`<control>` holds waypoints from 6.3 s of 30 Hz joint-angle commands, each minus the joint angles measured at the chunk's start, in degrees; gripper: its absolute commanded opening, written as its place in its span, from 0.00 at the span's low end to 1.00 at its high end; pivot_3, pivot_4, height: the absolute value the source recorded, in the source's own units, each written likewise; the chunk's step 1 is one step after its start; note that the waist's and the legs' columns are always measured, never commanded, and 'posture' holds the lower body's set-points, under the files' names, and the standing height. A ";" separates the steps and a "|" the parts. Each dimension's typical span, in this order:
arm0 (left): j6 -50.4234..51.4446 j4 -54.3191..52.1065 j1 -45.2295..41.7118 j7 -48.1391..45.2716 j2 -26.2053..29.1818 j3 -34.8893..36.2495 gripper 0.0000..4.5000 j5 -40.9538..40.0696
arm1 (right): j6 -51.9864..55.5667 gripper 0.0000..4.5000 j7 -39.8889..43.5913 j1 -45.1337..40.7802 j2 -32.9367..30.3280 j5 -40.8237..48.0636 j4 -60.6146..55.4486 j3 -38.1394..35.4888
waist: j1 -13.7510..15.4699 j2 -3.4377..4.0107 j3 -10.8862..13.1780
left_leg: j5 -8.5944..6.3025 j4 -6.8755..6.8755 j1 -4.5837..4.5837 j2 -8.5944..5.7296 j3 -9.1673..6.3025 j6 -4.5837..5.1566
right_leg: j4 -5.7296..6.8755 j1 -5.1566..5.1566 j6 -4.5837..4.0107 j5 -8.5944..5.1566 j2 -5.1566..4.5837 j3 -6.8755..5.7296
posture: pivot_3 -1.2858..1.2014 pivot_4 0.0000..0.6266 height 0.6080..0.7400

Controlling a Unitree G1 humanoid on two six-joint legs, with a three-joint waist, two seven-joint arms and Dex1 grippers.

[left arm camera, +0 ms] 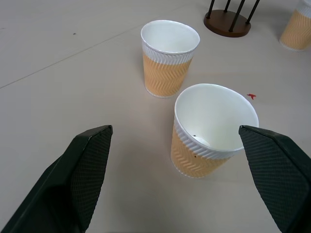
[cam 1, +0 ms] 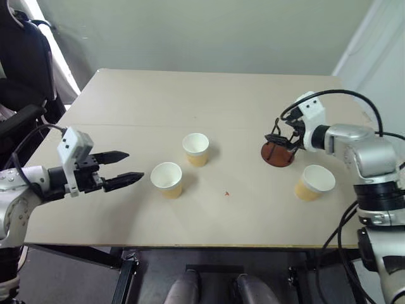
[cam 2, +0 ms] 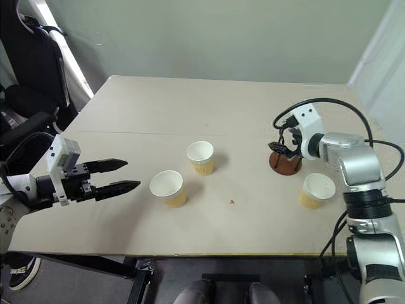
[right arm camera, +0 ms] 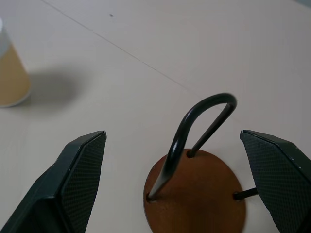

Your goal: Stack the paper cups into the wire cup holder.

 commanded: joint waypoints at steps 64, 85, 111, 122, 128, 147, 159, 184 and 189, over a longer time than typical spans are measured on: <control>2.52 -8.85 6.94 4.00 0.36 6.48 1.00 -2.62 | -42.75 0.00 56.30 -5.83 -3.26 2.19 1.64 24.53 | -0.28 -0.18 -0.10 | 0.19 0.12 -0.55 0.08 0.03 -0.10 | 0.07 -0.47 -0.24 0.17 0.04 -0.08 | 0.52 0.24 1.00; 0.80 -4.47 0.17 -2.22 5.20 4.93 1.00 -3.10 | -36.72 1.00 56.30 -14.35 -12.20 10.56 -1.07 12.64 | 0.17 -0.19 -0.10 | 0.14 0.11 -0.60 0.10 0.03 -0.22 | 0.05 -0.52 -0.38 0.18 0.04 -0.11 | 0.52 0.24 1.00; -1.96 -16.51 -10.88 -11.54 4.30 2.40 1.00 -13.57 | -33.23 1.00 44.22 15.97 -34.60 -6.14 -8.39 2.46 | -0.61 -0.24 -0.06 | -0.07 0.40 -0.24 0.29 0.36 0.17 | 0.08 -0.05 0.21 -0.05 0.20 0.27 | 0.52 0.24 1.00; -0.96 -19.95 -4.92 -10.37 4.72 7.23 1.00 -16.36 | -34.63 1.00 46.76 16.14 -32.88 -8.17 -7.67 4.97 | -0.41 -0.23 -0.05 | -0.35 1.03 -0.56 0.26 0.35 0.41 | -0.02 0.02 0.36 0.03 0.21 0.26 | 0.52 0.24 1.00; -1.17 -20.17 -3.93 -9.96 5.11 7.78 1.00 -16.56 | -35.10 0.92 46.79 16.36 -31.42 -9.77 -7.32 6.71 | -0.38 -0.23 -0.06 | -0.33 1.03 -0.49 0.26 0.35 0.41 | 0.00 0.06 0.33 0.05 0.21 0.26 | 0.52 0.24 1.00; -1.43 -19.91 -2.61 -8.79 6.37 8.58 1.00 -16.02 | -35.28 0.02 56.30 -2.38 -31.39 6.31 -4.89 4.75 | -0.41 -0.12 0.01 | -0.34 0.98 -0.54 0.26 0.38 0.37 | 0.00 -0.02 0.27 0.03 0.22 0.27 | 0.52 0.24 1.00; -2.04 -20.47 -2.42 -7.82 5.45 6.80 1.00 -15.21 | -28.45 0.02 56.30 -17.66 -15.72 13.94 -12.56 10.97 | -0.22 -0.13 0.01 | -0.35 0.91 -0.62 0.52 0.22 0.25 | -0.01 -0.17 -0.12 -0.02 0.52 0.23 | 0.52 0.24 1.00; 2.08 -22.83 2.98 -8.43 9.95 10.86 1.00 -16.49 | -37.81 0.02 56.30 -14.14 -14.25 5.43 -10.22 19.65 | -0.44 -0.13 0.01 | -0.49 0.91 -0.58 1.16 0.27 -0.26 | 0.01 -0.31 -0.71 0.21 1.08 0.23 | 0.52 0.24 1.00; 1.81 -22.53 3.17 -9.09 10.48 10.69 1.00 -16.19 | -38.35 0.36 56.30 -14.10 -13.59 4.07 -9.35 19.52 | -0.46 -0.13 0.01 | -0.47 0.92 -0.56 1.20 0.28 -0.29 | 0.02 -0.32 -0.79 0.22 1.10 0.22 | 0.52 0.24 1.00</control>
